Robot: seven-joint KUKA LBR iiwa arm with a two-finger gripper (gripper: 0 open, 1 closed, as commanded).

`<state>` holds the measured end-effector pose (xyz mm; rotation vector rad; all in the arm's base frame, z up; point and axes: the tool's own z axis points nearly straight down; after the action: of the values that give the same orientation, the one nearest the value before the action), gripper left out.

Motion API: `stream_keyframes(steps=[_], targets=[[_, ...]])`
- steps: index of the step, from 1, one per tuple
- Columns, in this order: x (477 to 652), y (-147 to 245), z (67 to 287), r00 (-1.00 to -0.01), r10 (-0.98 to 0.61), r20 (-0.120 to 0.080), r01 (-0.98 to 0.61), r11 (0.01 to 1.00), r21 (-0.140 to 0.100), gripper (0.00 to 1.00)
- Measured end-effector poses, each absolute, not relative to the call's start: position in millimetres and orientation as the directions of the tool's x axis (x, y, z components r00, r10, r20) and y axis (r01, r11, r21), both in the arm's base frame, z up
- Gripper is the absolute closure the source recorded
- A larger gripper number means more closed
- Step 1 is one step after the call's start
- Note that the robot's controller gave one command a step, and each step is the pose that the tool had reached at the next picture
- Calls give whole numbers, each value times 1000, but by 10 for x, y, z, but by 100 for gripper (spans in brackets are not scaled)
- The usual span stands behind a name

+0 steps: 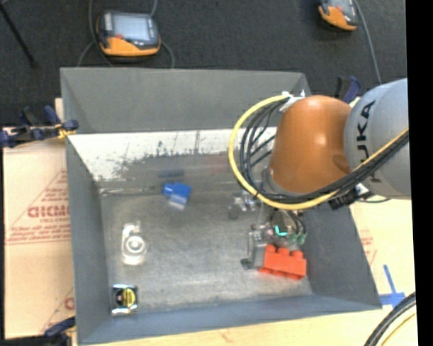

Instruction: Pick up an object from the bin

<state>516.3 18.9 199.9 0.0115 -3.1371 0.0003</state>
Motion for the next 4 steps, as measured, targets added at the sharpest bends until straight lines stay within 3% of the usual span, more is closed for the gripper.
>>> stream_keyframes(steps=[1, 2, 3, 4], targets=[[4849, -315, 1030, -978, -208, 5, -208, 978, -1, 0], [4855, -949, 714, -892, -451, -7, -451, 892, -5, 0], [4844, -932, 708, -892, -451, -5, -451, 892, -2, 100], [4861, -931, 717, -893, -451, -9, -451, 893, -4, 0]])
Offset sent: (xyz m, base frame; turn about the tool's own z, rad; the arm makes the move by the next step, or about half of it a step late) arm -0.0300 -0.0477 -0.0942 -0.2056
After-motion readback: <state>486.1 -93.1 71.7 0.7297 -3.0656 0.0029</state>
